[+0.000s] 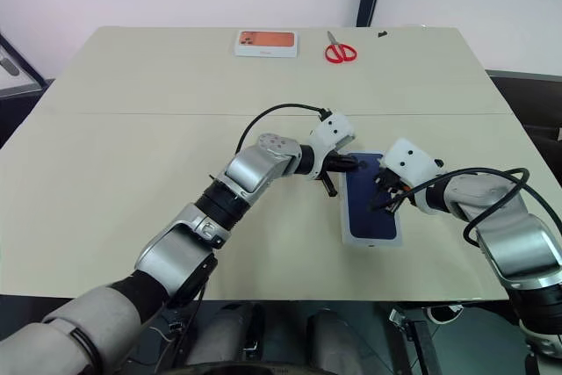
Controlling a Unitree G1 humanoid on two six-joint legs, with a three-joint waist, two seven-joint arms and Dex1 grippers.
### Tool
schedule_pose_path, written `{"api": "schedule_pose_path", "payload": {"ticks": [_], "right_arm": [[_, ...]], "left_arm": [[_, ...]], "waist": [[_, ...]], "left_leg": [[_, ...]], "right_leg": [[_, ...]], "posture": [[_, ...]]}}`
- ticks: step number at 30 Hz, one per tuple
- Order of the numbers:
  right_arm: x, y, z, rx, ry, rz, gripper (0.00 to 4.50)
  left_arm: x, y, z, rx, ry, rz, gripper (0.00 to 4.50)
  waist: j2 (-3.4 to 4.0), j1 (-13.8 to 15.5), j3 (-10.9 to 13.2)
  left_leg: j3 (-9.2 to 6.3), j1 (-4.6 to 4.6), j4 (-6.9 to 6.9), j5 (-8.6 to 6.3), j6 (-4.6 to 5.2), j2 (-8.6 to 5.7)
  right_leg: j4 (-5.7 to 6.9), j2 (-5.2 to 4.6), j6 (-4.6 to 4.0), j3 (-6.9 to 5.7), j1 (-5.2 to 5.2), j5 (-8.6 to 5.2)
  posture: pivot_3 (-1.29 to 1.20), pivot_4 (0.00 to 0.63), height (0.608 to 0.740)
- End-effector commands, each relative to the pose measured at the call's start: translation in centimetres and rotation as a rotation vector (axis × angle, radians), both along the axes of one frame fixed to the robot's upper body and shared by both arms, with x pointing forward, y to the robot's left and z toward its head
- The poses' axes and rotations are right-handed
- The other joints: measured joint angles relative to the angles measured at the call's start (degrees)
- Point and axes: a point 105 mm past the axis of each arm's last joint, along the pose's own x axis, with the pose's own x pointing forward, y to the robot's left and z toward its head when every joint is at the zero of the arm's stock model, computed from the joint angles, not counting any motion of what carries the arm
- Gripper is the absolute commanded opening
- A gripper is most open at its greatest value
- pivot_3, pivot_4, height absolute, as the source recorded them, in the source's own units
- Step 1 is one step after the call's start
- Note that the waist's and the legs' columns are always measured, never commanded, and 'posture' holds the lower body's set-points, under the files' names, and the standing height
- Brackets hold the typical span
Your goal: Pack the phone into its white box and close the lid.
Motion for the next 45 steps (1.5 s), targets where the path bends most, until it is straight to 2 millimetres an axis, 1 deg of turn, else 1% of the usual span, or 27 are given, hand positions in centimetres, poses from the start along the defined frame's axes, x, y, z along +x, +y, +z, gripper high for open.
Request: {"api": "schedule_pose_path", "payload": {"ticks": [1,6,8,9,12,14,15,17,19,22,24,28,30,32,36,39,41,45], "right_arm": [[-0.4,-0.2,-1.5,-0.029,0.05,-0.022,0.06],[-0.6,-0.4,-2.0,-0.038,0.064,-0.03,0.06],[-0.5,-0.4,-1.8,-0.039,0.053,-0.036,0.06],[-0.3,-0.5,-1.5,-0.035,0.036,-0.039,0.06],[0.6,-0.8,0.4,-0.002,-0.058,-0.076,0.06],[0.8,-1.4,1.5,0.01,-0.096,-0.097,0.06],[0.8,-1.6,1.8,0.012,-0.104,-0.104,0.06],[0.5,-2.3,2.2,-0.004,-0.109,-0.117,0.06],[0.4,-2.8,2.3,-0.011,-0.107,-0.127,0.06],[-0.1,-3.3,1.4,-0.033,-0.062,-0.128,0.06],[-0.5,-3.2,0.5,-0.047,-0.024,-0.11,0.06],[-1.0,-2.8,-0.5,-0.06,0.017,-0.077,0.06],[-1.3,-2.6,-0.7,-0.063,0.035,-0.061,0.06],[-1.4,-2.6,-0.8,-0.062,0.041,-0.055,0.06],[-1.5,-2.5,-0.7,-0.061,0.046,-0.046,0.06],[-1.6,-2.5,-0.6,-0.063,0.045,-0.043,0.06],[-1.6,-2.6,-0.4,-0.063,0.042,-0.042,0.06],[-1.7,-2.8,0.1,-0.065,0.034,-0.043,0.06]], "left_arm": [[-0.1,0.3,-2.0,0.093,0.014,0.009,0.0],[0.2,0.7,-3.1,0.124,0.017,0.036,0.0],[0.3,0.5,-2.9,0.093,0.022,0.046,0.0],[0.4,0.4,-2.5,0.069,0.021,0.044,0.0],[0.8,0.2,0.2,-0.084,0.004,0.063,0.0],[1.4,1.1,1.7,-0.166,0.006,0.091,0.0],[1.5,1.4,2.1,-0.184,0.007,0.097,0.0],[1.4,3.0,2.6,-0.189,-0.006,0.09,0.0],[1.2,4.3,2.6,-0.172,-0.012,0.079,0.0],[0.0,6.2,0.9,-0.06,-0.022,0.016,0.0],[-0.9,6.7,-0.3,0.004,-0.011,-0.027,0.0],[-2.4,6.2,-1.3,0.039,0.018,-0.085,0.0],[-3.4,5.3,-1.6,0.042,0.039,-0.127,0.0],[-4.0,4.6,-1.8,0.043,0.039,-0.151,0.0],[-4.3,3.5,-1.4,0.004,0.058,-0.162,0.0],[-4.5,3.0,-1.2,-0.013,0.069,-0.168,0.0],[-4.4,2.9,-1.0,-0.033,0.067,-0.156,0.0],[-4.0,2.6,0.1,-0.115,0.07,-0.122,0.0]], "waist": [[0.0,0.0,0.0],[-0.02,0.1,-0.1],[-0.04,0.1,-0.1],[-0.04,0.1,-0.1],[-0.04,-0.1,-0.1],[-0.02,-0.1,-0.1],[-0.01,-0.1,-0.1],[0.01,-0.2,-0.1],[0.02,-0.3,-0.1],[0.03,-0.2,-0.1],[0.04,0.1,-0.1],[0.03,0.1,-0.1],[0.03,-0.1,-0.1],[0.04,-0.1,-0.1],[0.04,-0.1,-0.1],[0.04,-0.1,-0.1],[0.04,-0.1,-0.1],[0.04,0.0,-0.1]], "left_leg": [[0.0,0.03,0.01,0.0,0.0,0.0],[-0.03,0.37,-0.01,-0.05,0.06,0.0],[-0.03,0.4,0.0,-0.07,0.1,0.0],[-0.03,0.41,0.0,-0.08,0.11,0.0],[-0.03,0.41,0.0,-0.21,0.33,0.0],[-0.02,0.37,0.0,-0.18,0.29,-0.01],[-0.02,0.33,0.0,-0.16,0.26,0.0],[-0.02,0.2,-0.02,-0.07,0.1,0.0],[-0.02,0.01,-0.04,-0.05,0.06,0.0],[-0.01,0.0,-0.04,-0.04,0.04,0.0],[-0.01,0.0,-0.02,-0.04,0.04,-0.01],[-0.02,-0.04,0.06,-0.06,0.08,-0.06],[-0.02,-0.04,0.06,-0.06,0.08,-0.05],[-0.02,-0.03,0.03,-0.06,0.08,-0.05],[-0.02,-0.03,0.03,-0.06,0.08,-0.05],[-0.02,-0.02,0.03,-0.06,0.08,-0.04],[-0.01,-0.03,0.03,-0.06,0.09,-0.04],[-0.02,-0.03,0.05,-0.07,0.09,-0.05]], "right_leg": [[0.0,0.0,0.0,0.0,0.03,0.0],[-0.13,0.0,0.01,-0.02,0.42,0.0],[-0.16,0.0,0.01,-0.02,0.48,0.0],[-0.17,-0.01,0.02,-0.02,0.49,0.0],[-0.17,-0.02,0.06,-0.01,0.49,0.02],[-0.15,-0.02,0.07,0.0,0.4,0.02],[-0.11,-0.02,0.07,0.0,0.34,0.02],[-0.06,-0.01,0.07,0.0,0.18,0.02],[-0.02,0.0,0.07,0.03,-0.05,0.02],[0.01,0.0,0.07,0.04,-0.07,0.03],[-0.01,0.0,0.07,0.04,-0.03,0.03],[-0.03,-0.04,0.07,0.04,0.0,0.03],[-0.03,-0.04,0.07,0.04,-0.02,0.03],[-0.02,-0.03,0.07,0.04,-0.02,0.03],[-0.02,-0.03,0.07,0.04,-0.02,0.03],[-0.01,-0.02,0.07,0.04,-0.03,0.03],[-0.01,-0.02,0.07,0.04,-0.02,0.03],[-0.02,-0.03,0.08,0.04,-0.02,0.03]], "posture": [[0.0,0.15,0.74],[0.0,0.15,0.74],[0.0,0.15,0.74],[0.0,0.15,0.74],[0.0,0.15,0.74],[0.0,0.15,0.74],[0.0,0.15,0.74],[0.0,0.15,0.74],[0.0,0.15,0.74],[0.0,0.15,0.74],[0.0,0.15,0.74],[0.0,0.15,0.74],[0.0,0.15,0.74],[0.0,0.15,0.74],[0.0,0.15,0.74],[0.0,0.15,0.74],[0.0,0.15,0.74],[0.0,0.15,0.74]]}}
